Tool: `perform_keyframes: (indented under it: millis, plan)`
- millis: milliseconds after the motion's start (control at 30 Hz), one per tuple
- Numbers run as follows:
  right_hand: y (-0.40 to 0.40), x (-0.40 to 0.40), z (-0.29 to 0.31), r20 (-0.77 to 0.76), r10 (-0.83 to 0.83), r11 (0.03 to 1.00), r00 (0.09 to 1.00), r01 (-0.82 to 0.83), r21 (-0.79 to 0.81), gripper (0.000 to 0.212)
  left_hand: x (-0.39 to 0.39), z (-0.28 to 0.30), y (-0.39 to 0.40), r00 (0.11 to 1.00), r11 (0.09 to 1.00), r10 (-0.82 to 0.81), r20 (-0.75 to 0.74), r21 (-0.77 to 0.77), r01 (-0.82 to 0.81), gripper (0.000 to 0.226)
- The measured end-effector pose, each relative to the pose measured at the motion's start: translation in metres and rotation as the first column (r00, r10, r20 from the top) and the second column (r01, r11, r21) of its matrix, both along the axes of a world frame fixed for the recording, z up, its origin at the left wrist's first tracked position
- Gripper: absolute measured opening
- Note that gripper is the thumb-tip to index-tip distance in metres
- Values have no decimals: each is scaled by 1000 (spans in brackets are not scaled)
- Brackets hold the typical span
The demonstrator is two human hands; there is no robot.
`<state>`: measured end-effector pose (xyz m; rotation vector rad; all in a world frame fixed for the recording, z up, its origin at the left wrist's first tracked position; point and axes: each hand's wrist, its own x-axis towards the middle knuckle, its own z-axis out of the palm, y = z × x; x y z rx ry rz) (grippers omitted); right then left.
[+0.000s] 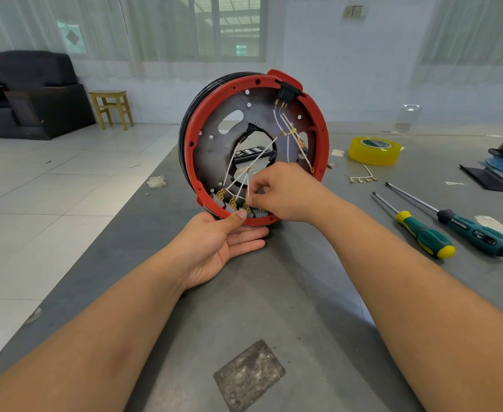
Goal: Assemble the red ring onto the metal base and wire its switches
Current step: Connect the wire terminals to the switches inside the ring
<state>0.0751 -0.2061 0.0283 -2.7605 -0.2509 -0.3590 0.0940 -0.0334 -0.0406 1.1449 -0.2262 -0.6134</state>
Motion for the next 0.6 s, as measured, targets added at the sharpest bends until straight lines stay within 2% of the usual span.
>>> perform_keyframes:
  millis: [367, 600]
  plan:
    - [1, 1, -2, 0, -7, 1000, 1000, 7, -4, 11, 0, 0, 1, 1000, 1000, -7, 3, -3, 7, 26]
    - [-8, -4, 7, -26, -31, 994, 999, 33, 101, 9, 1, -1, -1, 1000, 1000, 6, 10, -7, -6, 24]
